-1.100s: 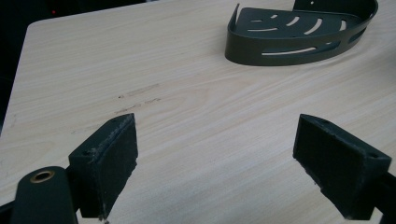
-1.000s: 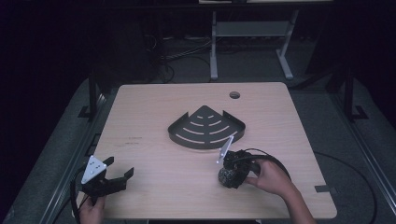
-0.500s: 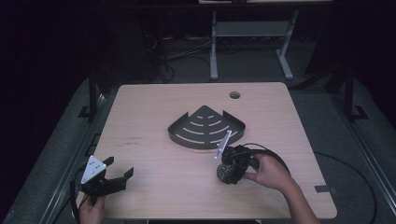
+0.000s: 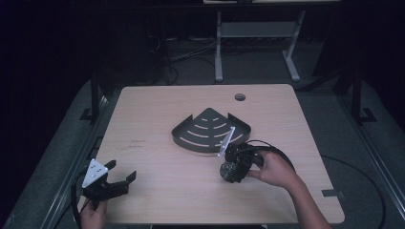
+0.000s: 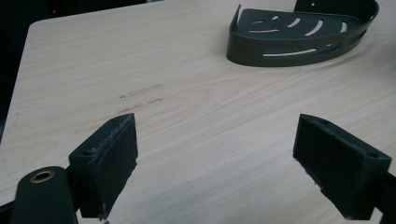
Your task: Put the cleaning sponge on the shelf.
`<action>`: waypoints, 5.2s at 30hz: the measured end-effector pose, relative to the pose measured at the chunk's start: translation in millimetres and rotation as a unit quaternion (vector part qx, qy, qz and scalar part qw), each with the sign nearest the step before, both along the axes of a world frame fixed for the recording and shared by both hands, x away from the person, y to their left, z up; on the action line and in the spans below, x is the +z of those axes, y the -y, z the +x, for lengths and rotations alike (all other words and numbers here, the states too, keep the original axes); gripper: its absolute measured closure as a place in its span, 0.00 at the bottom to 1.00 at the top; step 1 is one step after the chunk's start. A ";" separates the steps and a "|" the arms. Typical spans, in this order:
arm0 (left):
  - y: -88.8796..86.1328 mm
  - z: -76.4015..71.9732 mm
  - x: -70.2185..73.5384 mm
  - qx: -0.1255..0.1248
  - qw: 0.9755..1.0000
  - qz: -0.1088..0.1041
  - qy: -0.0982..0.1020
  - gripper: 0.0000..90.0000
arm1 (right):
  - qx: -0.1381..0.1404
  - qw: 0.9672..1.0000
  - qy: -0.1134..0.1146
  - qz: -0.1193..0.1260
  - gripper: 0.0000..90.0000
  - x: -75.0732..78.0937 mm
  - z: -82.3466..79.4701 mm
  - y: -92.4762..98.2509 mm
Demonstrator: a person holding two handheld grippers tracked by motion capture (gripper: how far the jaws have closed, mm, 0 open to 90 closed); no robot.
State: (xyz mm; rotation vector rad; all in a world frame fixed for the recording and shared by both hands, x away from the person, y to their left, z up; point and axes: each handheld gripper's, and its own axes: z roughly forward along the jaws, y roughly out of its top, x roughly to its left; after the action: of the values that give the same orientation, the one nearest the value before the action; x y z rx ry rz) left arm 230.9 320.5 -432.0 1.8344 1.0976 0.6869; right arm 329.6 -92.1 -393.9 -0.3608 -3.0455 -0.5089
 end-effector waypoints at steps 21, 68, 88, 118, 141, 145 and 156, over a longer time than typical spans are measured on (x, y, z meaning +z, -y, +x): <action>0.0 0.2 0.3 0.000 1.000 -0.001 -0.001 0.15 | 0.005 1.000 -0.005 0.003 0.35 12.6 16.6 -7.3; 0.0 1.4 1.2 -0.001 1.000 -0.007 0.000 0.15 | 0.013 1.000 -0.008 -0.012 0.35 36.3 76.7 -42.0; 2.1 2.1 0.8 -0.006 1.000 -0.005 -0.001 0.15 | -0.015 1.000 -0.007 -0.007 0.35 40.1 111.4 -42.7; -1.1 2.5 1.8 -0.003 1.000 -0.010 0.001 0.15 | -0.063 0.997 -0.036 -0.028 0.34 -10.8 149.1 -39.5; -2.3 2.4 2.1 -0.003 1.000 -0.016 0.002 0.15 | -0.078 0.996 -0.039 -0.032 0.34 -29.6 159.0 -46.7; -2.4 2.1 2.4 -0.002 1.000 -0.017 0.004 0.15 | -0.081 0.995 -0.041 -0.033 0.34 -31.5 159.7 -47.1; -1.8 2.4 2.3 -0.004 1.000 -0.018 0.002 0.15 | -0.086 0.995 -0.044 -0.032 0.32 -34.1 161.3 -46.3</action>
State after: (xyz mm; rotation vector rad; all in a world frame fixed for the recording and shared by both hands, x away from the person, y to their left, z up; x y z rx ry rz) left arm 233.3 322.4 -429.8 1.8056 1.0921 0.6631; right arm 490.9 -45.8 -428.1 -0.6336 -2.9663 -0.3897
